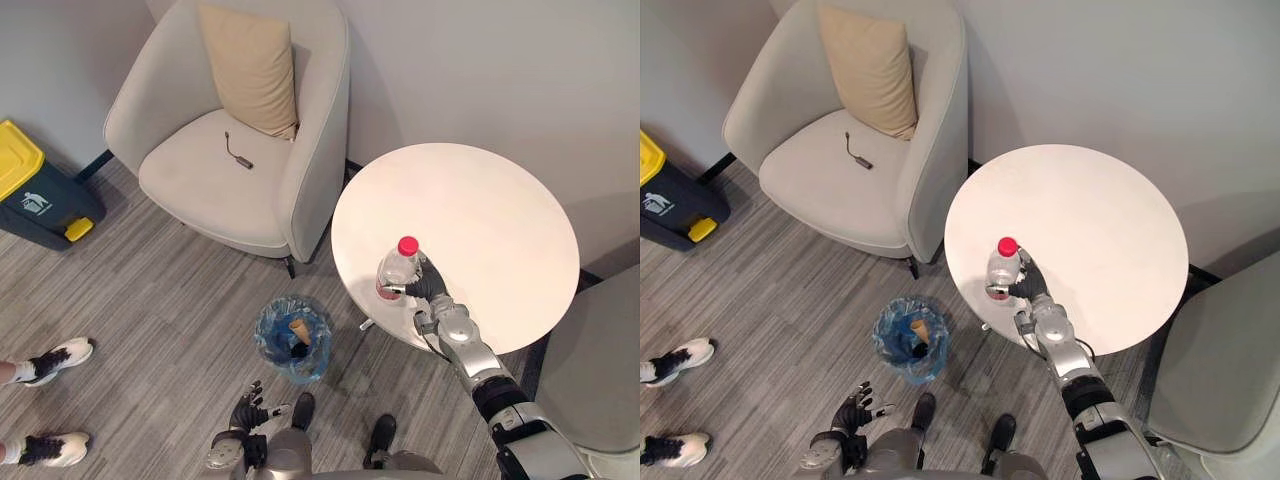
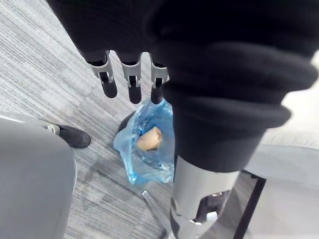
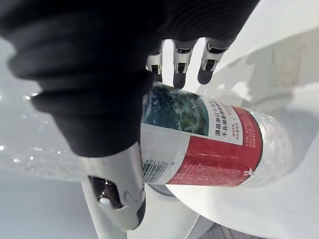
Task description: Gather rubbish on tea table into small bin, then transfer packed bag to large trash can.
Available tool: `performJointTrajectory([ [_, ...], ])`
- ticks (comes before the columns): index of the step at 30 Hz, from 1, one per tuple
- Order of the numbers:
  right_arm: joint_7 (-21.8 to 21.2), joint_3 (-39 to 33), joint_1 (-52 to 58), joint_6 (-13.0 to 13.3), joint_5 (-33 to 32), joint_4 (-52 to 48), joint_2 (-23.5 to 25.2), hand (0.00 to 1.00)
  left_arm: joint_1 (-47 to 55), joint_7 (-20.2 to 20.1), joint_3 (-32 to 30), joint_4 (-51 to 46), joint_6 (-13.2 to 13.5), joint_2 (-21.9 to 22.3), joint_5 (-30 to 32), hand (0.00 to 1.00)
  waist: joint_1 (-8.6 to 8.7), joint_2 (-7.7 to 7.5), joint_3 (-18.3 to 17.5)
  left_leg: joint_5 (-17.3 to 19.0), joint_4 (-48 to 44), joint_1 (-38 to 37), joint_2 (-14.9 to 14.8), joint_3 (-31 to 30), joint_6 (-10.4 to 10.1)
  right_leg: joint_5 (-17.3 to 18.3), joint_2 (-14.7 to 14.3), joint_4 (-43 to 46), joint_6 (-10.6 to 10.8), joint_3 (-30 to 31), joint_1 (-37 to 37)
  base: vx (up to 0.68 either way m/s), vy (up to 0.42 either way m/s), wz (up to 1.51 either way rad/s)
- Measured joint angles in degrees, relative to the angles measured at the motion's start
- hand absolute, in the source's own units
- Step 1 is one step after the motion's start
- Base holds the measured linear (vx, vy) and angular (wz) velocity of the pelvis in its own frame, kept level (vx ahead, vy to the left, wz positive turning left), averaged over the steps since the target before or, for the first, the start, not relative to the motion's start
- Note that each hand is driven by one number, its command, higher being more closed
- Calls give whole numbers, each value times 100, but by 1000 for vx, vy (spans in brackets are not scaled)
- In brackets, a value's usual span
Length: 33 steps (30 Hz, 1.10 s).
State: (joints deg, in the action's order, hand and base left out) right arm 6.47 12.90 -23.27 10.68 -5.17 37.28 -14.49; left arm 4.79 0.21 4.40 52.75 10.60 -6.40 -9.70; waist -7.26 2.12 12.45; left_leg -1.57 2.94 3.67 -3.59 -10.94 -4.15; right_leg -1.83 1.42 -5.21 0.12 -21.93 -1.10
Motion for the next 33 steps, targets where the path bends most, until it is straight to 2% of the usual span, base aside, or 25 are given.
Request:
performJointTrajectory([
  [3,103,125,-308,-2,-32,32,63,100,-33,5,4,-44,6,0,-100,0,-11,13,136,-4,-55,74,15,-6,-1,0,15,27,-1,-5,58,-12,10,1],
  [8,110,174,-464,-5,-150,66,64,100,-146,59,53,-56,22,18,-100,0,-140,57,278,-4,-95,130,38,-19,-1,2,40,63,0,-12,102,-6,6,0],
  [14,108,375,-403,-34,-148,-68,71,100,-145,126,55,-55,89,22,-103,0,-123,54,289,-6,-112,168,59,-17,1,3,70,106,1,-2,151,-3,15,0],
  [19,91,334,200,-19,-26,-1250,27,100,-142,124,48,-52,89,25,-84,0,-72,49,287,-5,-130,144,57,-8,1,4,71,119,2,16,129,0,0,0],
  [21,77,323,654,18,157,-1937,35,100,-136,123,45,-37,79,25,-39,0,18,40,282,-5,-136,105,54,6,1,4,73,135,3,34,102,-31,22,-4],
  [26,51,234,1545,35,422,-2885,52,100,-136,118,51,-30,-17,33,147,0,79,10,248,-3,-127,-32,37,58,1,18,73,175,24,146,28,-38,18,-9],
  [28,-45,207,1835,42,563,-3153,53,100,-133,112,55,36,-24,33,155,0,180,-25,185,-3,-127,-38,32,61,1,18,70,185,25,155,29,-41,11,-4],
  [33,-177,191,2466,195,788,-3727,75,100,-132,106,203,215,-35,1,271,0,270,-102,-109,-2,-89,-137,6,184,1,14,61,191,23,282,18,-11,16,-12],
])
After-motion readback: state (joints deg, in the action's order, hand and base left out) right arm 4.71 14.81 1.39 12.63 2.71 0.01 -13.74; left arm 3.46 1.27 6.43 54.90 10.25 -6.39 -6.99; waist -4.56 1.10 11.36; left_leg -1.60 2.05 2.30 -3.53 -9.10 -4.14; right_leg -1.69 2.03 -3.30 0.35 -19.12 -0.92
